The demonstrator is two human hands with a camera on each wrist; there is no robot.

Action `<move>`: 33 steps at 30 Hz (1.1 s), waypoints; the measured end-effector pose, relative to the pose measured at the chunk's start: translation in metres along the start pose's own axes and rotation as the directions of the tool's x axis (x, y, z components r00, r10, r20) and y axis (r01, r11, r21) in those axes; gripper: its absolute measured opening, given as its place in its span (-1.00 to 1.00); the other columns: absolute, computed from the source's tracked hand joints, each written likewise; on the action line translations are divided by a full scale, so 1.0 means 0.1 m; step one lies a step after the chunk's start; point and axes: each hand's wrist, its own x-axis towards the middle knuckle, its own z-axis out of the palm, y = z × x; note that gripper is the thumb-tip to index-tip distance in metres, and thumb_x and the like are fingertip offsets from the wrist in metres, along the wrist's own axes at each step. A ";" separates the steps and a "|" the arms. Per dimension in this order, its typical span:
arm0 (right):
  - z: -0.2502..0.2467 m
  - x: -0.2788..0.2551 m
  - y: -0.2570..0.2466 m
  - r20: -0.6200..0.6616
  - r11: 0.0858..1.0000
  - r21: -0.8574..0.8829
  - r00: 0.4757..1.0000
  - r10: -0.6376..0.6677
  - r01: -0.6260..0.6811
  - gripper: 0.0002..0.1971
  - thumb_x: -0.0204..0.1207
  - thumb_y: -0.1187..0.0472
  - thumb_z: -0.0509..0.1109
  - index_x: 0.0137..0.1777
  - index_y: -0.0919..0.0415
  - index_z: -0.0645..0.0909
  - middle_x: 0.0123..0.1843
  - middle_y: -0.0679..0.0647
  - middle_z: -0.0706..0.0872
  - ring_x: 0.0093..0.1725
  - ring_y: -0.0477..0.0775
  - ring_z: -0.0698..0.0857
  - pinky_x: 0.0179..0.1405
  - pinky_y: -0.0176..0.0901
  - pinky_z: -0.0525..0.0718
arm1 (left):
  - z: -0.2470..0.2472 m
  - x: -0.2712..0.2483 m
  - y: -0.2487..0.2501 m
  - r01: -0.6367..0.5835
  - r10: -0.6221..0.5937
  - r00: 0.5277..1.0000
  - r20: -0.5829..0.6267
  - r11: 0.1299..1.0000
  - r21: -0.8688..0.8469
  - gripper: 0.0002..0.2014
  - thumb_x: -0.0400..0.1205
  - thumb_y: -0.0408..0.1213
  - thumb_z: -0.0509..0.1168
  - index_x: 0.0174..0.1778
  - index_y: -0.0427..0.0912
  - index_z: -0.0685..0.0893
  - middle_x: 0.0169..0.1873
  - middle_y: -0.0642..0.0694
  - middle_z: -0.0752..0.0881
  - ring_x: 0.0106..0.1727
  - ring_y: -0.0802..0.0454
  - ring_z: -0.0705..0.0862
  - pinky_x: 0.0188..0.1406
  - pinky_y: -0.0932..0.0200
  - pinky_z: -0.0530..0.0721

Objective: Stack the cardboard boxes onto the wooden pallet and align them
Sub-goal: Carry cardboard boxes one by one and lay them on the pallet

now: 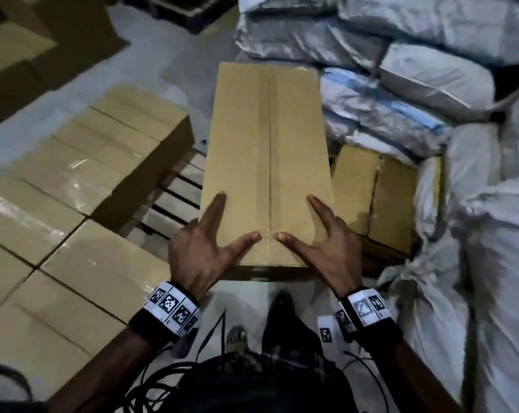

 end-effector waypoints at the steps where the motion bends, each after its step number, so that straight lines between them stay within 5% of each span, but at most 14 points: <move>1: 0.06 0.25 -0.04 0.039 0.999 -0.010 0.999 -0.032 0.032 0.08 0.12 -0.77 0.38 0.69 -0.48 0.25 0.60 0.02 0.60 0.57 0.18 0.57 0.52 0.17 0.60 | 0.03 0.12 -0.04 0.045 -0.045 0.999 -0.015 0.999 0.011 0.07 0.37 0.77 0.11 0.76 0.26 0.24 -0.03 -0.20 0.84 0.03 -0.19 0.80 0.01 -0.04 0.75; 8: 0.52 1.75 -0.32 0.281 0.973 -0.030 0.936 -0.211 0.228 0.04 0.14 -0.74 0.42 0.66 -0.57 0.20 0.57 0.04 0.61 0.55 0.20 0.58 0.51 0.15 0.59 | 0.22 0.89 -0.25 0.301 -0.295 0.951 -0.090 0.952 0.059 0.10 0.33 0.81 0.08 0.76 0.31 0.20 0.12 -0.16 0.83 0.11 -0.18 0.79 0.08 -0.01 0.75; 16: 1.19 3.19 -0.60 0.592 0.909 0.020 0.728 -0.346 0.416 0.03 0.15 -0.70 0.43 0.67 -0.52 0.24 0.55 0.03 0.63 0.50 0.16 0.62 0.41 0.00 0.59 | 0.55 1.51 -0.32 0.630 -0.631 0.770 -0.096 0.775 -0.050 0.10 0.29 0.80 0.16 0.76 0.44 0.12 0.13 -0.13 0.82 0.06 -0.17 0.81 0.02 -0.03 0.79; 23: 1.96 3.53 -0.55 0.745 0.857 0.073 0.543 -0.387 0.510 0.02 0.15 -0.68 0.46 0.66 -0.49 0.29 0.56 -0.14 0.62 0.51 0.04 0.61 0.43 -0.04 0.64 | 0.92 1.49 -0.59 0.803 -0.806 0.592 0.001 0.590 -0.080 0.23 0.14 0.86 0.16 0.75 0.52 -0.03 0.15 -0.16 0.75 0.17 -0.18 0.76 0.12 -0.07 0.77; 30: 3.01 3.44 -0.04 0.819 0.841 0.027 0.471 -0.329 0.540 0.05 0.15 -0.71 0.43 0.68 -0.46 0.26 0.65 -0.15 0.53 0.60 0.01 0.53 0.54 0.01 0.57 | 1.73 1.14 -1.33 0.788 -0.785 0.607 0.123 0.575 -0.218 0.32 0.03 0.76 0.40 0.73 0.57 0.00 0.48 -0.13 0.63 0.42 -0.15 0.68 0.34 0.01 0.71; 33: 3.47 3.38 0.28 0.848 0.848 0.031 0.436 -0.302 0.528 0.05 0.16 -0.70 0.43 0.69 -0.48 0.22 0.67 -0.16 0.49 0.62 0.01 0.49 0.57 0.05 0.52 | 2.23 1.01 -1.67 0.799 -0.799 0.589 0.121 0.554 -0.233 0.26 0.08 0.75 0.40 0.71 0.61 0.00 0.47 -0.12 0.62 0.37 -0.16 0.71 0.31 0.00 0.74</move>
